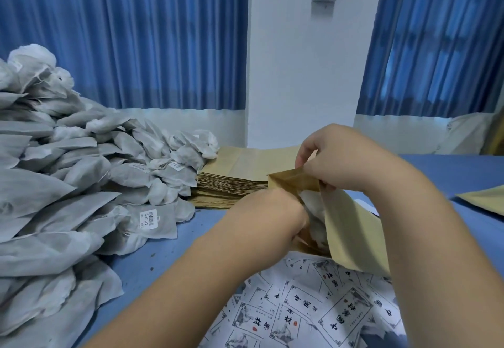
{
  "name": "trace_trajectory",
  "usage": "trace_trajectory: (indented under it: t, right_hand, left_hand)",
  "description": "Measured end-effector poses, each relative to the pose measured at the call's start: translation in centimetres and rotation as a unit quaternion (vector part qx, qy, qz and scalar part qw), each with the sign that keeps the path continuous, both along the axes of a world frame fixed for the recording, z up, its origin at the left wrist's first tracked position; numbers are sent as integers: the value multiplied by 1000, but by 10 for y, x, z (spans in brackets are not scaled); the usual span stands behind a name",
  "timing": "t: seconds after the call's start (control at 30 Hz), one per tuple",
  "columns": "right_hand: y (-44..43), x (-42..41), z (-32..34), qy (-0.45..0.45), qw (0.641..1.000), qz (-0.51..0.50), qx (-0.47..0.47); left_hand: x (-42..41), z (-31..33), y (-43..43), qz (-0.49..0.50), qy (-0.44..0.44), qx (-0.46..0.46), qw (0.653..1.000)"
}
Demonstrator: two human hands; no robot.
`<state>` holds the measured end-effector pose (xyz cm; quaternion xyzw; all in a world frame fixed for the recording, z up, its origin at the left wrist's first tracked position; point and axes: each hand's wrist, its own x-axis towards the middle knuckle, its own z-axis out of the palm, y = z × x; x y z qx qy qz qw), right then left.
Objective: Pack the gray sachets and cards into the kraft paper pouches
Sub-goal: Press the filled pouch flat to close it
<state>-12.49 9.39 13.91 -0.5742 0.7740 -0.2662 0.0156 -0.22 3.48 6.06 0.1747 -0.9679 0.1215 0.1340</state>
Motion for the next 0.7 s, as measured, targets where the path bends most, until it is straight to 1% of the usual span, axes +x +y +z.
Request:
trace_trajectory:
  t: [0.17, 0.3, 0.43, 0.57, 0.7]
  right_hand:
    - [8, 8, 0, 103, 995, -15, 1]
    - [24, 4, -14, 157, 987, -19, -37]
    - [47, -5, -37, 181, 979, -22, -97]
    - [71, -2, -64, 216, 969, -15, -120]
    - [100, 6, -95, 197, 972, -6, -127]
  left_hand:
    - [-7, -8, 9, 6, 11, -13, 1000]
    - [-16, -20, 24, -35, 11, 7, 999]
    - [-24, -33, 36, -87, -22, -5, 996]
    - [-28, -43, 42, -99, -16, -27, 995]
    - [-28, -48, 52, -96, -6, -19, 995]
